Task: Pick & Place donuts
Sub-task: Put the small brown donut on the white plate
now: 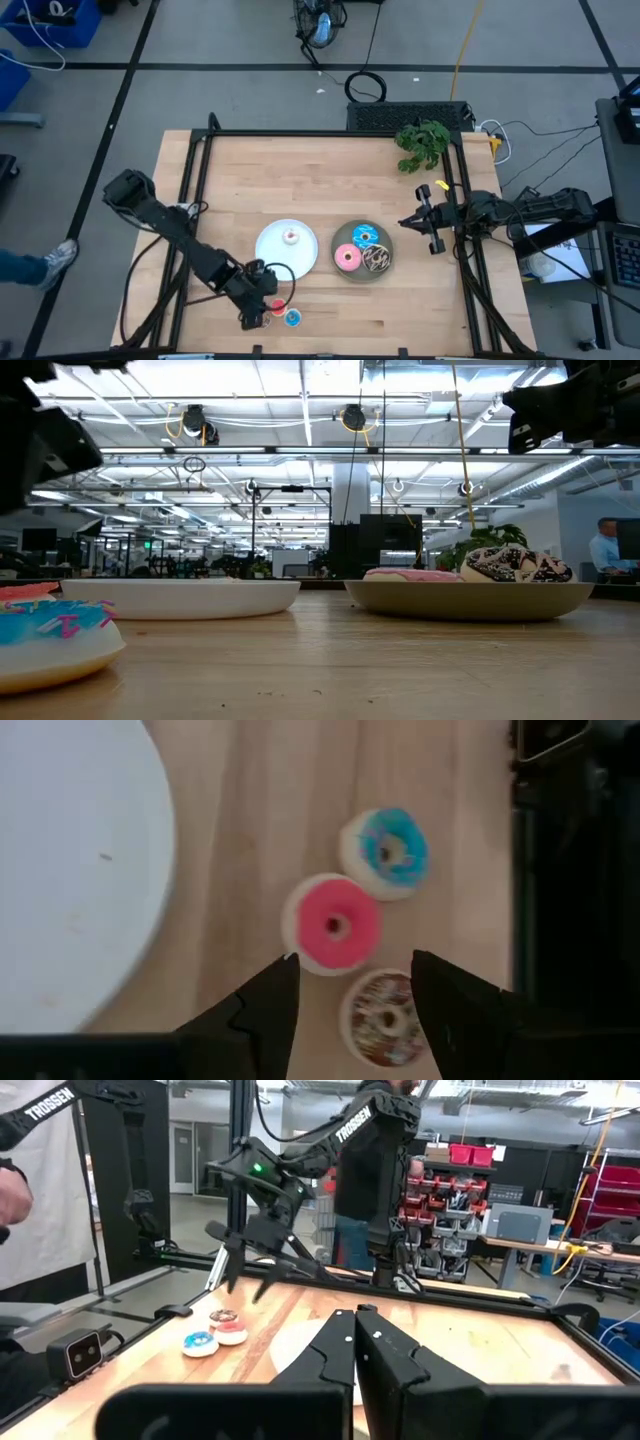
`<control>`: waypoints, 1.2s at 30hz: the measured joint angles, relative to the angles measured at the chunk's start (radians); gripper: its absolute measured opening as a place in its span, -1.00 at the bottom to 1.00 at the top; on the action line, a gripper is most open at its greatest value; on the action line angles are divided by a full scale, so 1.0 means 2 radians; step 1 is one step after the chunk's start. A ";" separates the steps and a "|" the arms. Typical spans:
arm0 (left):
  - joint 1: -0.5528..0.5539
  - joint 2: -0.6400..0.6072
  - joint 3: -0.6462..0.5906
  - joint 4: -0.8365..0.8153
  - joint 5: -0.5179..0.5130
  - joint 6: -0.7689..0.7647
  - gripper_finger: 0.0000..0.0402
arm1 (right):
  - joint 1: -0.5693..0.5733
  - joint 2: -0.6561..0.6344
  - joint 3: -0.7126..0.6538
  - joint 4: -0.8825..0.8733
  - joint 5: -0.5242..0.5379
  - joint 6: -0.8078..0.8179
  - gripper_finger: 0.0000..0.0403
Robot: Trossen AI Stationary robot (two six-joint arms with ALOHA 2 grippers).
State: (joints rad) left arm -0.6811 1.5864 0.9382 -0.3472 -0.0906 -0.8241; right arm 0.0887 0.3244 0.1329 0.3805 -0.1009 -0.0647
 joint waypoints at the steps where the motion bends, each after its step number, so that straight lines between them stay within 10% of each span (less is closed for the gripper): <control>1: -0.005 0.000 0.004 -0.007 -0.002 -0.014 -0.03 | 0.000 0.000 0.000 0.000 0.000 0.000 -1.00; 18: -0.051 0.143 0.171 -0.209 -0.011 -0.060 -0.03 | 0.000 0.001 0.000 0.006 0.001 -0.014 -1.00; 36: -0.048 0.145 0.147 -0.202 0.007 -0.034 -0.03 | 0.000 0.001 0.000 0.006 0.000 -0.026 -1.00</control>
State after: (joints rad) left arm -0.7776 1.8767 1.2320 -0.7513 -0.0772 -0.8925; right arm 0.0887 0.3260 0.1329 0.3920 -0.1002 -0.1173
